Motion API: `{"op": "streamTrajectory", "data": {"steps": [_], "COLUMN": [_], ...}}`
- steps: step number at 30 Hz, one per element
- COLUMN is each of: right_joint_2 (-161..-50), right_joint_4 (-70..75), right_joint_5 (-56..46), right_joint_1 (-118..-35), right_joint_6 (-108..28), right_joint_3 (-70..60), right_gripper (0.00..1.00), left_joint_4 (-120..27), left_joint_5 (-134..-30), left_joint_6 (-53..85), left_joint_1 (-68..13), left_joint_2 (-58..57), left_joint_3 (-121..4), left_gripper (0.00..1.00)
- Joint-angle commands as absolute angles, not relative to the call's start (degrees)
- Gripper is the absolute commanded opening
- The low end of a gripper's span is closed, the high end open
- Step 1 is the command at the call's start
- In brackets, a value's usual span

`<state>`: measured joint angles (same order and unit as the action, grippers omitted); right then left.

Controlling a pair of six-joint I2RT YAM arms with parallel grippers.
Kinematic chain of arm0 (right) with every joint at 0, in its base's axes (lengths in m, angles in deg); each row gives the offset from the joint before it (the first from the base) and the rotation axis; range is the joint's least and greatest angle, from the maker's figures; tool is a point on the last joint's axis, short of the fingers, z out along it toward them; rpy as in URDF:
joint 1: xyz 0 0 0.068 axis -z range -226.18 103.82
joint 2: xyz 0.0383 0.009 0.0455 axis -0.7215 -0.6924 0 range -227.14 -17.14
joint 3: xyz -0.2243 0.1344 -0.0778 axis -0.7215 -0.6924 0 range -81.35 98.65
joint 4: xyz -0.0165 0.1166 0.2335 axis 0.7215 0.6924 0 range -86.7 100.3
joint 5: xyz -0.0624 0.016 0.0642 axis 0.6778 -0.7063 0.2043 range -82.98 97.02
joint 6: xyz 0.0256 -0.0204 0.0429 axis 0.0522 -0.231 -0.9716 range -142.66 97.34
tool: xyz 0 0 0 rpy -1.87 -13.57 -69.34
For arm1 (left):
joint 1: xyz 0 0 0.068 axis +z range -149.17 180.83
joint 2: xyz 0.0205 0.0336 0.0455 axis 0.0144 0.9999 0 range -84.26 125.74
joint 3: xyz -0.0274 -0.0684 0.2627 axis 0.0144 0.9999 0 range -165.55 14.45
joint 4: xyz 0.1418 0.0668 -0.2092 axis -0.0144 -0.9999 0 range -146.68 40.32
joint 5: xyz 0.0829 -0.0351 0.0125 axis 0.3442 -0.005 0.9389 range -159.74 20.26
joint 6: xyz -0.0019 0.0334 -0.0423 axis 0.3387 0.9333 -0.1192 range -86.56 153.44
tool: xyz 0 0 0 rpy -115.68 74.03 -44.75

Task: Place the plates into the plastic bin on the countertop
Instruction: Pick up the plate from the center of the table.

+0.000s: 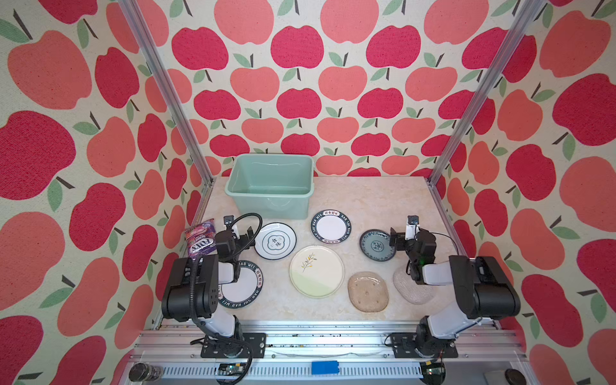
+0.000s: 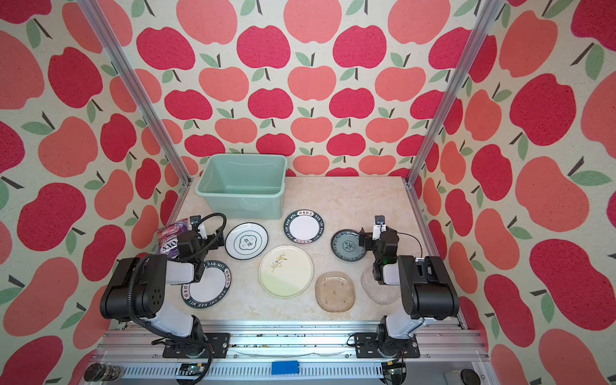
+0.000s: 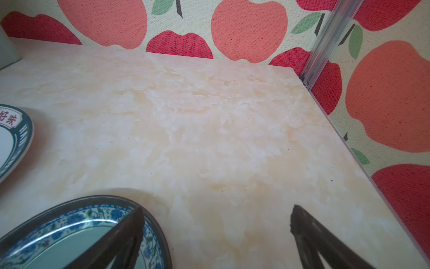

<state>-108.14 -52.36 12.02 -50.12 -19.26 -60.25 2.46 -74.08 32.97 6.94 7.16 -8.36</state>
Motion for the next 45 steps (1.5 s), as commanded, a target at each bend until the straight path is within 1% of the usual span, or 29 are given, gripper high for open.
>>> {"op": "streamTrajectory", "data": {"steps": [1, 13, 19, 25, 27, 30, 33, 35, 37, 38, 39, 40, 41, 43, 45], "right_joint_2": [-108.12, -108.25, -108.22, -107.52, -105.58, -100.54, -94.0, -88.93, -84.17, -82.07, -80.56, -79.3, -78.33, -77.61, -78.1], "right_joint_4": [-53.16, -53.21, -52.93, -52.66, -48.69, -38.19, -26.06, -16.32, -1.01, 5.26, 7.51, 6.83, 6.18, 8.33, 15.28], "right_joint_5": [11.59, 11.59, 11.42, 12.45, 13.74, 12.5, 11.12, 12.7, 18.83, 17.95, 12.34, 4.94, 0.39, -5.67, -7.78], "right_joint_1": [-49.6, -49.56, -49.49, -49.48, -49.48, -49.67, -49.65, -49.25, -48.75, -47.62, -46.02, -44.23, -43.66, -43.91, -45.28], "right_joint_6": [-19.22, -19.23, -19.28, -19.74, -20.12, -19.16, -21.27, -29.9, -46.58, -53.54, -56.03, -58.1, -60.7, -62.3, -60.52], "right_joint_3": [-60.2, -60.26, -60.09, -60.21, -58.93, -55.21, -50.5, -45.91, -39.94, -37.23, -35.76, -35.21, -34.96, -32.7, -28.72], "right_gripper": [0.99, 0.99, 1.0, 0.99, 0.99, 0.99, 0.99, 0.99, 0.99, 1.0, 0.99, 0.99, 0.99, 0.93, 0.92], "left_joint_4": [3.75, 3.73, 4.62, 4.35, 1.88, -4.26, -15.86, -28.06, -41.08, -48.04, -53.3, -56.46, -57.82, -55.7, -48.59], "left_joint_5": [-73.43, -73.86, -78.23, -76.56, -73.86, -73.48, -71.03, -68.0, -67.06, -68.83, -71.76, -76.02, -80.24, -90.75, -99.4], "left_joint_6": [33.55, 33.44, 31.87, 31.39, 30.47, 30.71, 28.91, 24.12, 16.75, 12.08, 8.95, 6.27, 3.39, -1.88, -6.88], "left_joint_1": [6.8, 7.01, 9.35, 9.25, 9.22, 9.1, 8.75, 9.01, 10.29, 11.63, 12.97, 14.25, 15.7, 18.82, 21.44], "left_joint_2": [7.68, 7.74, 7.58, 7.04, 4.66, -1.76, -12.24, -18.71, -22.98, -24.47, -24.99, -25.22, -25.34, -26.25, -27.25], "left_joint_3": [-7.97, -7.98, -7.37, -7.44, -7.68, -8.08, -11.09, -15.63, -21.77, -25.34, -27.95, -30.15, -31.53, -31.5, -29.01], "left_gripper": [0.99, 0.99, 0.99, 0.99, 0.99, 0.99, 0.99, 0.99, 0.99, 0.99, 0.99, 0.99, 0.99, 0.99, 0.99]}}
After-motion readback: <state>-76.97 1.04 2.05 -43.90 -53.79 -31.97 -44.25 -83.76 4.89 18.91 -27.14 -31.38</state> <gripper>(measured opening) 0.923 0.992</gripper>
